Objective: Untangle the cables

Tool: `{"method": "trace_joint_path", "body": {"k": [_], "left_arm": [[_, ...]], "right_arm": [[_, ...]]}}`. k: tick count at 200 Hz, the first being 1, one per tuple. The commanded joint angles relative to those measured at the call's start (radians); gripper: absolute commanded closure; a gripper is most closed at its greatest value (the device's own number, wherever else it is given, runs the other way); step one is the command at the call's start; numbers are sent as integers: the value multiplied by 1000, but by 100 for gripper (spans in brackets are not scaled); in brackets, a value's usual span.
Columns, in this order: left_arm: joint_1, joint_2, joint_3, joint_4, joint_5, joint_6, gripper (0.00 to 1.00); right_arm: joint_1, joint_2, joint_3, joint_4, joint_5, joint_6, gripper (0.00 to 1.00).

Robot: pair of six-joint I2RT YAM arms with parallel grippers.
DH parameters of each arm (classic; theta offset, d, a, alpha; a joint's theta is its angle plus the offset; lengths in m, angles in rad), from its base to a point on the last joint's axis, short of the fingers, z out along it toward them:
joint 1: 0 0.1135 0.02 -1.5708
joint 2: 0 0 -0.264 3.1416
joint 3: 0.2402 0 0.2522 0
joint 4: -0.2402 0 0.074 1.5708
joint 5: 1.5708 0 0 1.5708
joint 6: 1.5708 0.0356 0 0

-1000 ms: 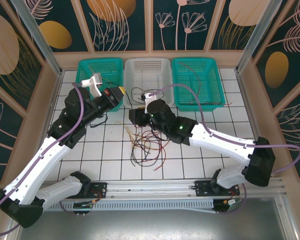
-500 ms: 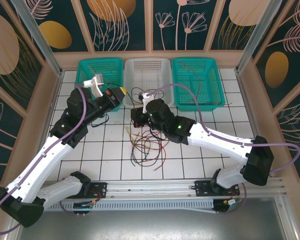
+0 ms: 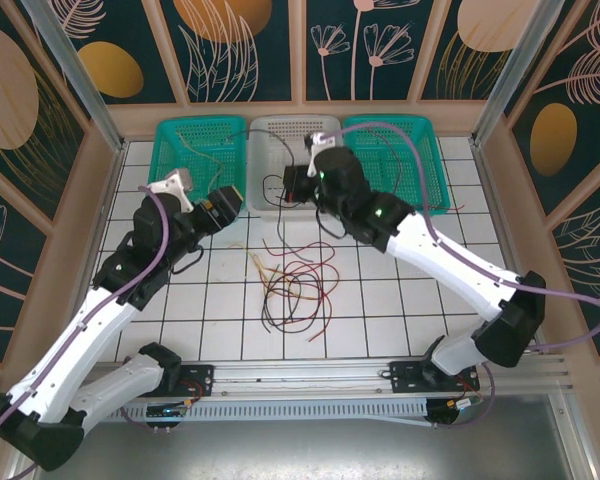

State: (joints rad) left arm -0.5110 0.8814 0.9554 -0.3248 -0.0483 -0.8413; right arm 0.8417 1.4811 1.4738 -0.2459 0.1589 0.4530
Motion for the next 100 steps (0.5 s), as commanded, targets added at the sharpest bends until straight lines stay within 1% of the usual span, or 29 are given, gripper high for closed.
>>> {"method": "trace_joint_path", "body": {"k": [1, 17, 32, 49, 56, 60, 71, 85, 90, 93, 100], "left_arm": [[5, -65, -79, -35, -43, 17, 19], [5, -105, -139, -21, -13, -6, 19], [5, -127, -199, -8, 21, -30, 21], [5, -127, -244, 0, 63, -45, 27], [5, -121, -253, -4, 72, -47, 28], [5, -117, -257, -7, 74, -47, 29], [5, -106, -263, -17, 74, -43, 29], [5, -87, -254, -36, 73, -27, 30], [5, -81, -249, -44, 74, -24, 30], [5, -77, -246, -48, 74, -20, 30], [5, -72, -242, -55, 74, -14, 30]], "right_arm": [[-80, 95, 122, -126, -19, -19, 100], [-144, 161, 199, -138, -71, -18, 100], [-196, 225, 267, -135, -128, -14, 100], [-237, 308, 362, -151, -140, -17, 100], [-252, 346, 404, -163, -140, -19, 100], [-261, 365, 432, -171, -166, -19, 100], [-283, 431, 506, -196, -182, -20, 100], [-289, 512, 595, -232, -203, -19, 95], [-288, 540, 625, -245, -211, -19, 90], [-315, 557, 643, -253, -218, -19, 87], [-327, 595, 684, -272, -232, -19, 79]]}}
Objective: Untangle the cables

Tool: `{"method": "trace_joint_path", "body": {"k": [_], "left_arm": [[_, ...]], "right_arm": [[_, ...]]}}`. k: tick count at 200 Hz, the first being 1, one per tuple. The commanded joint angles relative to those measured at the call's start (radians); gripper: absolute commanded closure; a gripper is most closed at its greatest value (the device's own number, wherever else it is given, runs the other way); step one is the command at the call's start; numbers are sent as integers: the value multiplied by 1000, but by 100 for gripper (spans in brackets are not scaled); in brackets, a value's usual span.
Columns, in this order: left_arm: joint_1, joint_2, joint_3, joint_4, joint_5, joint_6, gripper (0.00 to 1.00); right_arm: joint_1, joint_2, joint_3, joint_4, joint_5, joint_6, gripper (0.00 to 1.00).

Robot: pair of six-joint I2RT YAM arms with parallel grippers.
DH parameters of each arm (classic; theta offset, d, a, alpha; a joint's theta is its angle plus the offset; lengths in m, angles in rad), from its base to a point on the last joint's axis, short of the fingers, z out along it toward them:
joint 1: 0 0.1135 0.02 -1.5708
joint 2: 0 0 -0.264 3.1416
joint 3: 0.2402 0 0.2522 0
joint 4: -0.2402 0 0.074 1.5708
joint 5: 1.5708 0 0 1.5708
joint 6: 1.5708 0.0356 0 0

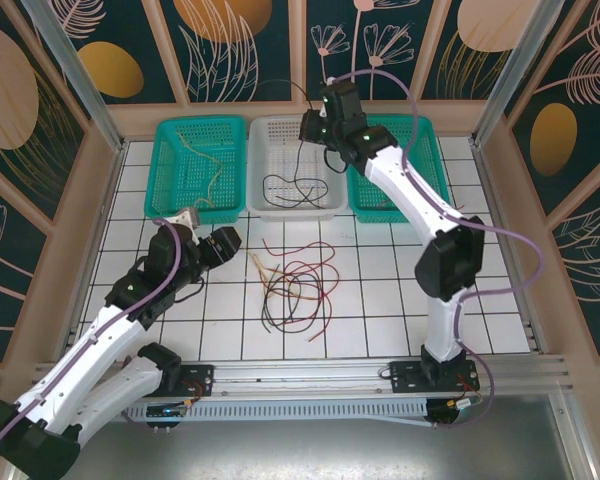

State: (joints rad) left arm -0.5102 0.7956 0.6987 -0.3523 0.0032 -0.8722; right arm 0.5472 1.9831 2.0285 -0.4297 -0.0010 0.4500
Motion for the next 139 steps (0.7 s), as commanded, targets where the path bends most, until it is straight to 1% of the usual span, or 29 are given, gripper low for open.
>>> {"method": "trace_joint_path", "body": {"k": [1, 9, 21, 23, 25, 35, 46, 59, 77, 99, 117, 139], "left_arm": [[4, 14, 16, -28, 23, 17, 30], [4, 17, 16, -32, 24, 23, 30], [4, 20, 18, -50, 21, 31, 30], [4, 20, 19, -54, 20, 31, 30], [4, 20, 20, -58, 17, 33, 30], [4, 19, 25, -81, 10, 39, 29], [4, 15, 25, -103, 3, 46, 29], [4, 11, 28, -131, -8, 61, 28], [4, 7, 35, -182, -51, 78, 28], [4, 8, 19, -198, -81, 74, 27], [3, 31, 12, -187, -73, 59, 28], [4, 62, 6, -147, -37, 24, 30]], "right_arm": [[-34, 99, 136, -91, -75, -16, 78], [-42, 136, 184, -121, -77, -13, 72], [-47, 176, 235, -163, -71, -10, 65], [-49, 180, 240, -168, -71, -9, 63], [-50, 182, 241, -171, -71, -8, 60], [-50, 177, 232, -177, -70, -5, 53], [-45, 146, 186, -161, -68, -7, 51], [-33, 83, 93, -130, -51, -11, 50], [-5, -57, -78, -79, -10, -30, 51], [85, -271, -347, -6, 70, -52, 50], [142, -446, -552, 38, 114, -37, 48], [185, -637, -742, 81, 116, 15, 46]]}}
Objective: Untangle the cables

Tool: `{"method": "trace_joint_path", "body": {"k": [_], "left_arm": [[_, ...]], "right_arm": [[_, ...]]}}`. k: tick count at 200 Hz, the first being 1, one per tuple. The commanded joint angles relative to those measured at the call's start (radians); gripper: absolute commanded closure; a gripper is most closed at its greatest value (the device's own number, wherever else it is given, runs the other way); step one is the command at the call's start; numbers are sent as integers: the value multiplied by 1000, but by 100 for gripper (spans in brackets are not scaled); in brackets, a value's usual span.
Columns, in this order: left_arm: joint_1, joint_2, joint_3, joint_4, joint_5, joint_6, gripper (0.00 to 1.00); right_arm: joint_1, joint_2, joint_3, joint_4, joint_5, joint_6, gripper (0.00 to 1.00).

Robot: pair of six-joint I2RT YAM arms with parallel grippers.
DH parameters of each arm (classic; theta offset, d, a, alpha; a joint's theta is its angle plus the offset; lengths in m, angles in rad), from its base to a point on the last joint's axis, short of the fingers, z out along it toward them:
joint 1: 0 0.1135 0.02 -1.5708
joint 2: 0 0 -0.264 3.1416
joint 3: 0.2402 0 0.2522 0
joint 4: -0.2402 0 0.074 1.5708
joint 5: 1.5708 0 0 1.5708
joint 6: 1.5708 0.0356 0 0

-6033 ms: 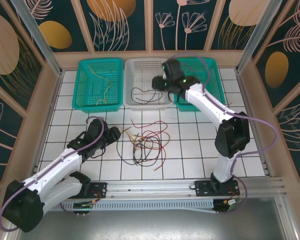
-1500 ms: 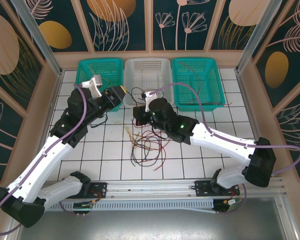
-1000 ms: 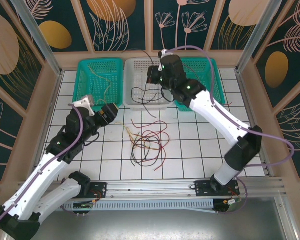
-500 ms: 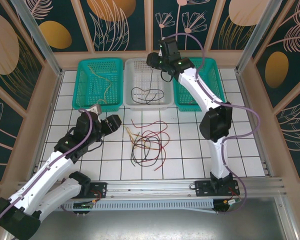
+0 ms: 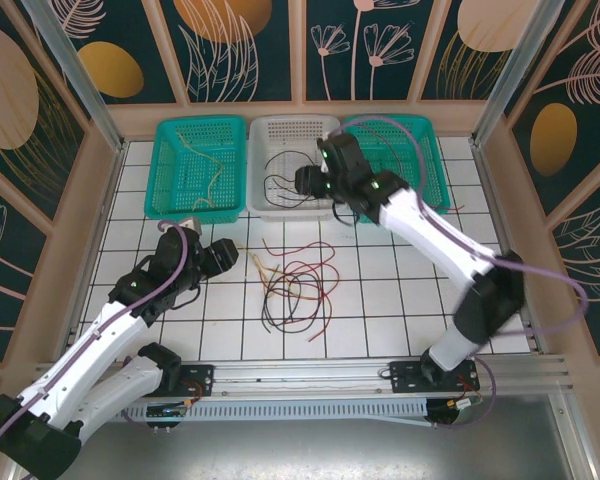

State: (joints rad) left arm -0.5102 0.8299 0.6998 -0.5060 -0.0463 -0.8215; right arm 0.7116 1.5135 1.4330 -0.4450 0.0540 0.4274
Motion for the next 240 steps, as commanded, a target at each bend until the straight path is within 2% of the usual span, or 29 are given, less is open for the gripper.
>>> {"method": "trace_joint_path", "body": {"k": [1, 33, 82, 115, 176, 216, 240], "left_arm": [[4, 28, 4, 9, 15, -28, 30], [4, 41, -21, 106, 90, -109, 34], [4, 5, -86, 206, 182, -171, 32], [4, 63, -75, 200, 152, -129, 31], [4, 266, -125, 343, 174, -100, 36], [4, 362, -96, 352, 43, -57, 38], [4, 417, -97, 440, 23, -62, 39]], "right_arm": [[23, -175, -157, 97, 62, 41, 46], [71, -334, -322, 132, 58, 107, 45], [107, -365, -407, 142, 78, 130, 45], [121, -343, -428, 146, 82, 175, 46], [201, -240, -493, 104, 132, 312, 48], [216, -180, -479, 110, 116, 380, 50], [216, -144, -429, 90, 108, 376, 50]]}}
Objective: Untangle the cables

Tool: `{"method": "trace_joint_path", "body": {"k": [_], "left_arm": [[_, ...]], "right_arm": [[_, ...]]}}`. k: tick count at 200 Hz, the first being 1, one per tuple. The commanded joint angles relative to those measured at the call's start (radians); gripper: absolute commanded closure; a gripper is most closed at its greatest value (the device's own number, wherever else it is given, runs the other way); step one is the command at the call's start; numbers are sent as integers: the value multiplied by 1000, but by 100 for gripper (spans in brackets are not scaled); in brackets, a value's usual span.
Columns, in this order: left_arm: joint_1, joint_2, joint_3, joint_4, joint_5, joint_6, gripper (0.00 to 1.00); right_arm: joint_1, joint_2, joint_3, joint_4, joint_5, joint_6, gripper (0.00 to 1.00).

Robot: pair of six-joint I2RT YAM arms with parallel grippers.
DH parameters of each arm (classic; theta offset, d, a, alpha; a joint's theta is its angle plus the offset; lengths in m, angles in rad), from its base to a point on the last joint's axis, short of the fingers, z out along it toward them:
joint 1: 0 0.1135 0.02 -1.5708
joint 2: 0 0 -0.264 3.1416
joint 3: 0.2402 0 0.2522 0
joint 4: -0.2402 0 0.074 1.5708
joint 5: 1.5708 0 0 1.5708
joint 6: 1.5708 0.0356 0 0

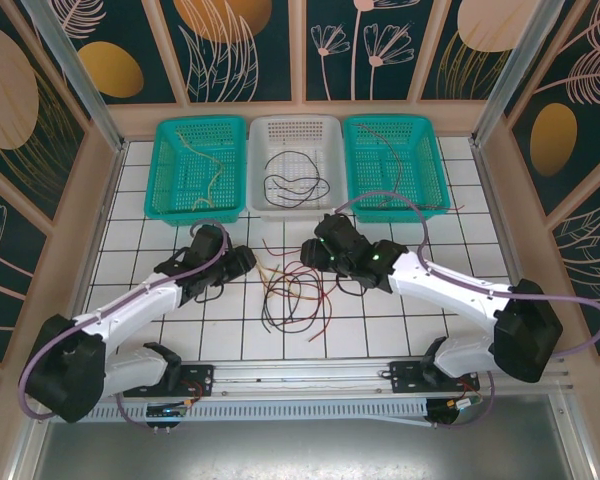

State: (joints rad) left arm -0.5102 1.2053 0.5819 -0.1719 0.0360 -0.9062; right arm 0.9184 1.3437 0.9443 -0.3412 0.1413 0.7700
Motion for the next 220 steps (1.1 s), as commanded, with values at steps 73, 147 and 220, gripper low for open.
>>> {"method": "trace_joint_path", "body": {"k": [73, 147, 220], "left_arm": [[25, 230, 138, 203, -156, 34, 62], [19, -70, 209, 127, -160, 177, 100], [18, -317, 240, 139, -9, 225, 100]], "right_arm": [[11, 76, 108, -33, 15, -3, 52], [16, 15, 88, 22, 40, -43, 55], [52, -30, 99, 107, 0, -142, 48]]}}
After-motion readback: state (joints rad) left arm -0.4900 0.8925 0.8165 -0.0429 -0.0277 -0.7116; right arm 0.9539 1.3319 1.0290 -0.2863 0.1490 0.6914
